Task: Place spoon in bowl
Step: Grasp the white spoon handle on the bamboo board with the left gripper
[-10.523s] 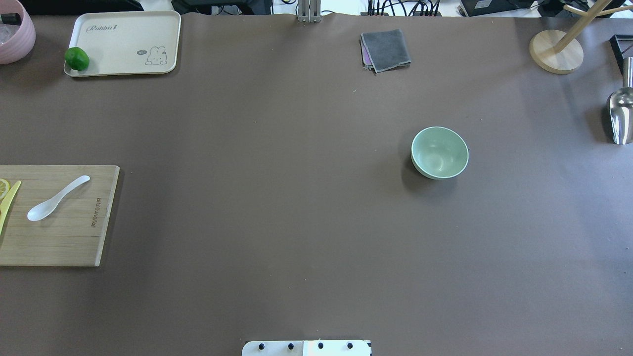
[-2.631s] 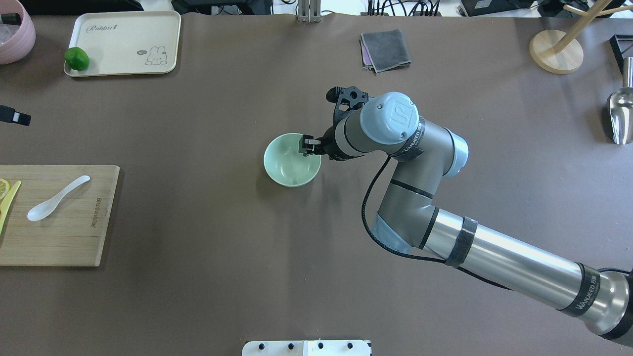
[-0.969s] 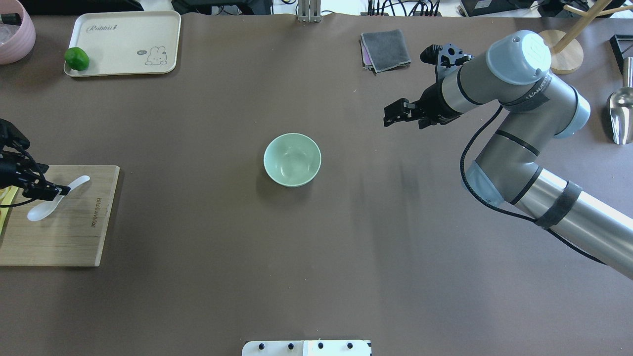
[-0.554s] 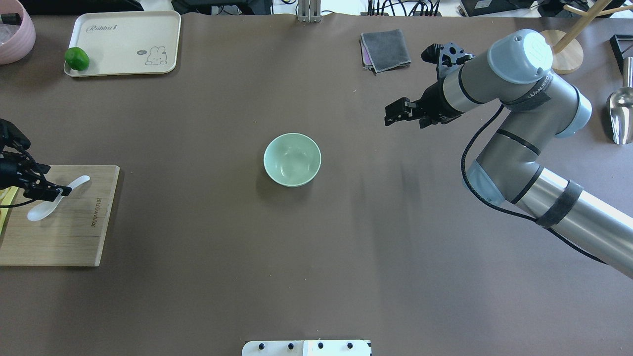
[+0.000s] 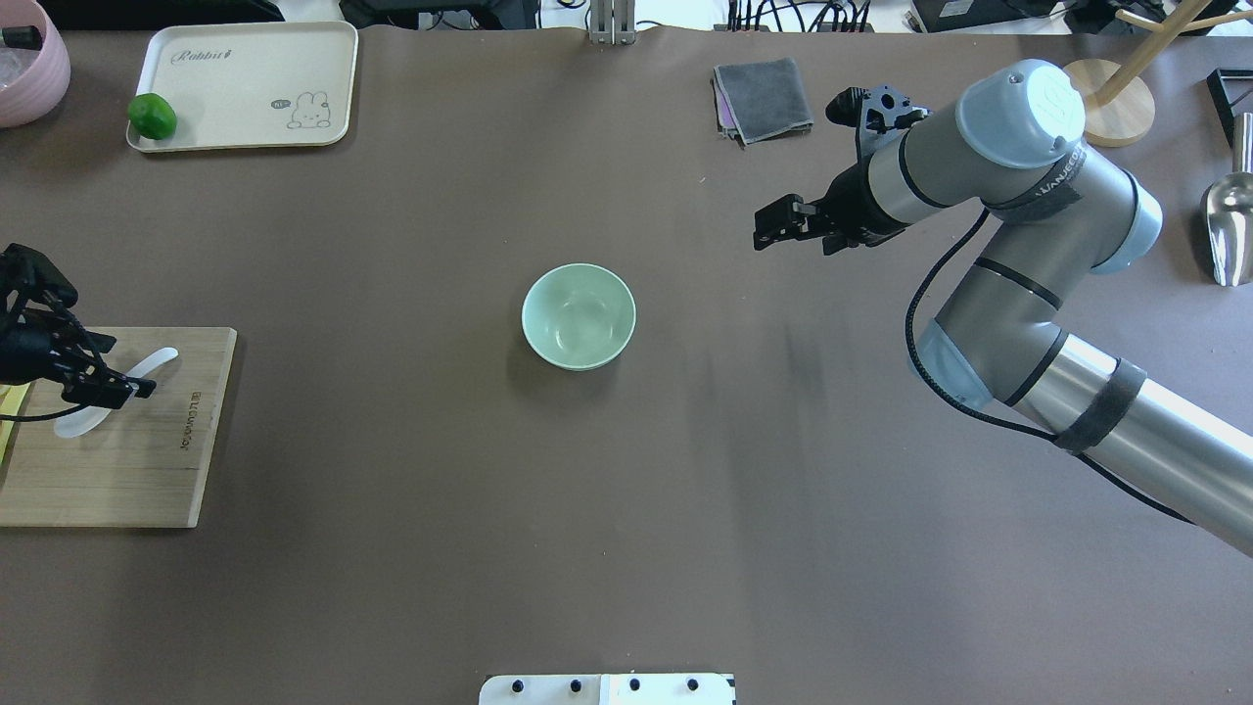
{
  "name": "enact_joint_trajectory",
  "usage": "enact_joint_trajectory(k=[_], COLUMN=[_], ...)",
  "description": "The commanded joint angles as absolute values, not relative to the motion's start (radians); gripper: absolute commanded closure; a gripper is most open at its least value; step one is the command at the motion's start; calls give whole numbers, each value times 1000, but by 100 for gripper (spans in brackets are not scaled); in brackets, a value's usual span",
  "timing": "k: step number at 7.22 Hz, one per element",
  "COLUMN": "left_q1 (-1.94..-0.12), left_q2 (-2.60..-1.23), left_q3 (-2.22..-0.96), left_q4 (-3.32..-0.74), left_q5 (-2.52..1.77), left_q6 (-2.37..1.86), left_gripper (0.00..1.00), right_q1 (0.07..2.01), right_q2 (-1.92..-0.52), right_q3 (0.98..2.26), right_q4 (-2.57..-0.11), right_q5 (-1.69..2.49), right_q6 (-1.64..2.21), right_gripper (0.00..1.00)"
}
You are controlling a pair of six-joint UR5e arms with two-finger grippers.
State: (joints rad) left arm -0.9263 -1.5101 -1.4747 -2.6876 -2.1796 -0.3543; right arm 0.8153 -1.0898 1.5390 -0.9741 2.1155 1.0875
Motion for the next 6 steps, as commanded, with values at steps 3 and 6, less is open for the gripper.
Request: enact_joint_trajectory(k=[3,6], left_q1=[-910,-911], left_q2=[-1500,-1456], left_q3=[-1482,-1528], left_q4=[-2689,-2688], left_q5=[-2180,-2187], left_q6=[-354,-424], left_gripper=[67,100], right_q1=[792,785], right_q2=[-1088,-1088], right_q3=[1548,1549], right_q4=[-974,-974], right_q5=[2108,2108], right_q6=[1101,1100], right_gripper=[0,0])
